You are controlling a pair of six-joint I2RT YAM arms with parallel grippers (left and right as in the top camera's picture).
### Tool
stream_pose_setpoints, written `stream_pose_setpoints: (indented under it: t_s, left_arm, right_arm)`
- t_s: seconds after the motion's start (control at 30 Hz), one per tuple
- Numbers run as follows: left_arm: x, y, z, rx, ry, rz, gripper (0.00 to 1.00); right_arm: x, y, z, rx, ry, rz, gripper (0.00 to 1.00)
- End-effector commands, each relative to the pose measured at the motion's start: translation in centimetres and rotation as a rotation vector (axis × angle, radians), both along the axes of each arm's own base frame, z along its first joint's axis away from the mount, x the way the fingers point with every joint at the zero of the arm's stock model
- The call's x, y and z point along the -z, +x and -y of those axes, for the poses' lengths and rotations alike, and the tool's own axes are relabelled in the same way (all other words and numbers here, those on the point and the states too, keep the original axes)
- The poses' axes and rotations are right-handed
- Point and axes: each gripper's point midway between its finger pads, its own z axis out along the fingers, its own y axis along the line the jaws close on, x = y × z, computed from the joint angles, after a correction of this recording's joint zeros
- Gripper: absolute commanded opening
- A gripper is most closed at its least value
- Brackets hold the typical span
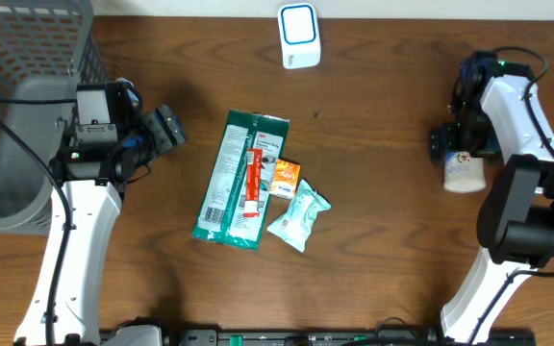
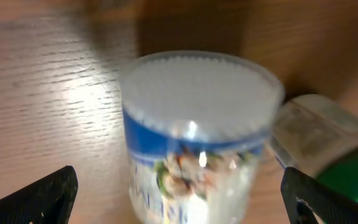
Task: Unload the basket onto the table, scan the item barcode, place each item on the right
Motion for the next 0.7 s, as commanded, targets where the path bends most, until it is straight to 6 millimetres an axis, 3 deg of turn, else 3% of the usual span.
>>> stream_pose_setpoints:
  t_s: [0.0, 0.07, 0.2, 0.27, 0.5, 0.6, 0.67]
  left_arm:
    - [-1.0, 0.4, -0.3, 0.0, 0.017, 0.027, 0.88]
    - [-1.0, 0.4, -0.3, 0.0, 0.017, 0.027, 0.88]
    - [-1.0, 0.4, -0.3, 0.0, 0.017, 0.027, 0.88]
    - [-1.0, 0.4, -0.3, 0.0, 0.017, 0.027, 0.88]
    - [-1.0, 0.4, -0.3, 0.0, 0.017, 0.027, 0.88]
    - [-1.0, 0.4, -0.3, 0.0, 0.017, 0.027, 0.88]
    - [-1.0, 0.4, -0.3, 0.0, 0.017, 0.027, 0.88]
  right_arm:
    - [-3.3, 2.0, 0.7, -0.009, -0.025, 0.074, 0.99]
    - [-4.8, 2.5, 0.0, -0.008, 0.011, 0.098, 0.99]
    - [-5.9, 3.8, -5.7, 0.0, 0.328, 0.166, 0.98]
    - [-6.2, 4.0, -7.8, -0.01, 0.455, 0.179, 0.92]
    - [-6.3, 3.8, -11.4, -0.029, 0.592, 0.17, 0.68]
    - [-6.2, 3.6, -13.3, -0.076, 0.596, 0.154, 0.69]
    - [-6.2, 3.4, -15.0, -0.115, 0.599, 0.143, 0.75]
